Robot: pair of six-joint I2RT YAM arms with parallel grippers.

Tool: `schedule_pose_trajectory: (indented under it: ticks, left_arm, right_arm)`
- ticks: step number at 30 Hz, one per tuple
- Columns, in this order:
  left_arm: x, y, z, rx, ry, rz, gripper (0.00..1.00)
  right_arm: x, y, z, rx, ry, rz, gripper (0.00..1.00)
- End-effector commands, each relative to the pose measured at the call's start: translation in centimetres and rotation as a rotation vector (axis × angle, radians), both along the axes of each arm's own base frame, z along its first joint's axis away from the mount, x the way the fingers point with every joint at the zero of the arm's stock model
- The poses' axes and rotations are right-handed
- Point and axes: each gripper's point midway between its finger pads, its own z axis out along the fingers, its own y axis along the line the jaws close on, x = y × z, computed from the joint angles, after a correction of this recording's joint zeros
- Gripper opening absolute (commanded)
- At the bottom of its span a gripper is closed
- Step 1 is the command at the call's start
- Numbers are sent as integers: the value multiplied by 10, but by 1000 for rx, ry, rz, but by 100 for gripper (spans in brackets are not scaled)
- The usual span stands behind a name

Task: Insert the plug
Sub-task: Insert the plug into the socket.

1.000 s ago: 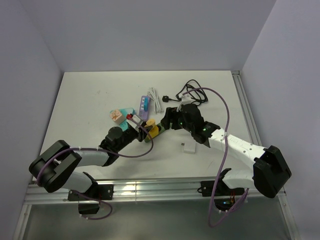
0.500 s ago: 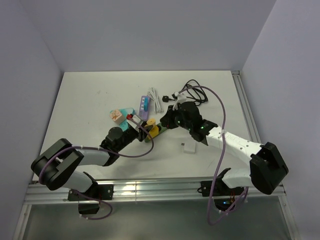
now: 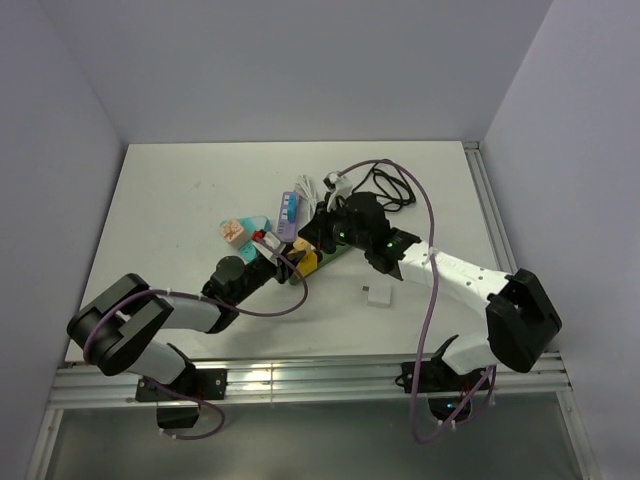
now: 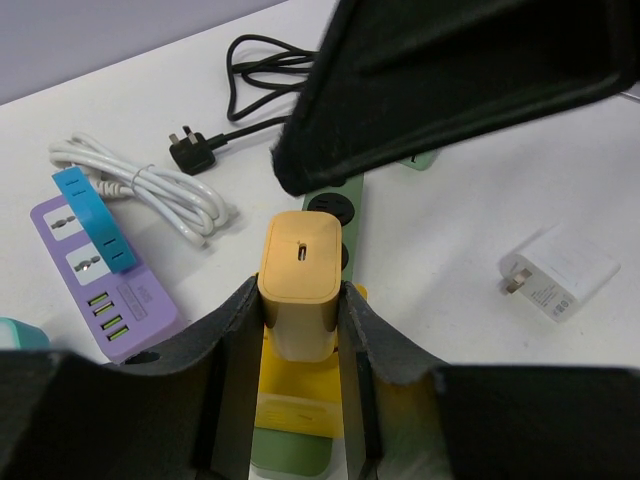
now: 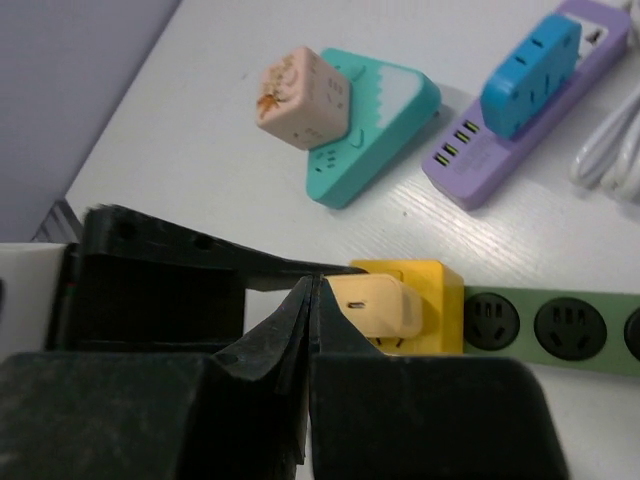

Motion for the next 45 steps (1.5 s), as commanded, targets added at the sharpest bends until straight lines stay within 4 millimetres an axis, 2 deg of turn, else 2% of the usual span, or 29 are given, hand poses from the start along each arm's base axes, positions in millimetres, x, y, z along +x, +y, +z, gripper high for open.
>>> schedule_pose_trajectory:
  ticks: [1, 4, 7, 8, 10, 11, 13, 14, 16, 19, 23, 25, 26, 29, 31, 33, 34, 36, 37, 40, 43, 45]
  left_arm:
    - [-6, -1, -11, 22, 11, -24, 0]
    - [-6, 0, -11, 21, 10, -24, 0]
    - [-6, 0, -12, 22, 11, -25, 0]
    - [-6, 0, -12, 22, 11, -24, 0]
    - [-7, 0, -13, 24, 13, -25, 0]
    - [-6, 0, -13, 24, 11, -22, 0]
    - [-7, 1, -14, 25, 12, -22, 0]
    - [-8, 0, -15, 26, 13, -25, 0]
    - [-7, 1, -19, 31, 21, -21, 1]
    - [-5, 0, -22, 34, 27, -18, 0]
    - [-4, 1, -24, 33, 28, -13, 0]
    - [-4, 1, -24, 33, 28, -13, 1]
    - [-4, 1, -23, 34, 27, -13, 0]
    - [-4, 0, -24, 36, 29, -13, 0]
    - [-4, 0, -24, 35, 28, -11, 0]
    - [-4, 0, -24, 35, 28, -13, 0]
    - [-4, 1, -24, 35, 28, -11, 1]
    - [-5, 1, -24, 36, 27, -13, 0]
    - [-5, 1, -23, 34, 25, -14, 0]
    - [-6, 2, -26, 39, 28, -13, 0]
    - [-8, 5, -28, 35, 30, -8, 0]
    - [-8, 6, -30, 33, 30, -4, 0]
  right_arm:
    - [1, 10, 51, 66, -110, 29, 0]
    - [-4, 10, 65, 70, -137, 25, 0]
    - [-4, 10, 56, 59, -125, 14, 0]
    - [-4, 12, 37, 33, -92, 19, 0]
    - [-2, 16, 16, 25, -53, 22, 0]
    - [-3, 19, -12, -8, -3, 28, 0]
    - [-4, 24, -29, -5, 33, 39, 0]
    - [-7, 23, -45, -15, 66, 36, 0]
    - [-7, 24, -49, -18, 69, 29, 0]
    - [-7, 23, -41, -26, 57, 23, 0]
    - [1, 20, -3, -19, -13, -1, 0]
    - [1, 17, 7, -24, -23, -7, 0]
    - [2, 16, 21, -9, -50, -13, 0]
    - [-3, 10, 36, 14, -76, -18, 0]
    - [-7, 7, 38, 24, -86, -23, 0]
    - [-10, 4, 24, 8, -67, -29, 0]
    - [-11, 3, 7, -12, -45, -32, 0]
    - [-9, 3, -11, -36, -17, -41, 0]
    - [-8, 5, -29, -61, 14, -38, 0]
    - [-12, 7, -56, -90, 60, -20, 0]
    - [-15, 5, -68, -96, 79, -25, 0]
    - [-16, 3, -68, -92, 78, -35, 0]
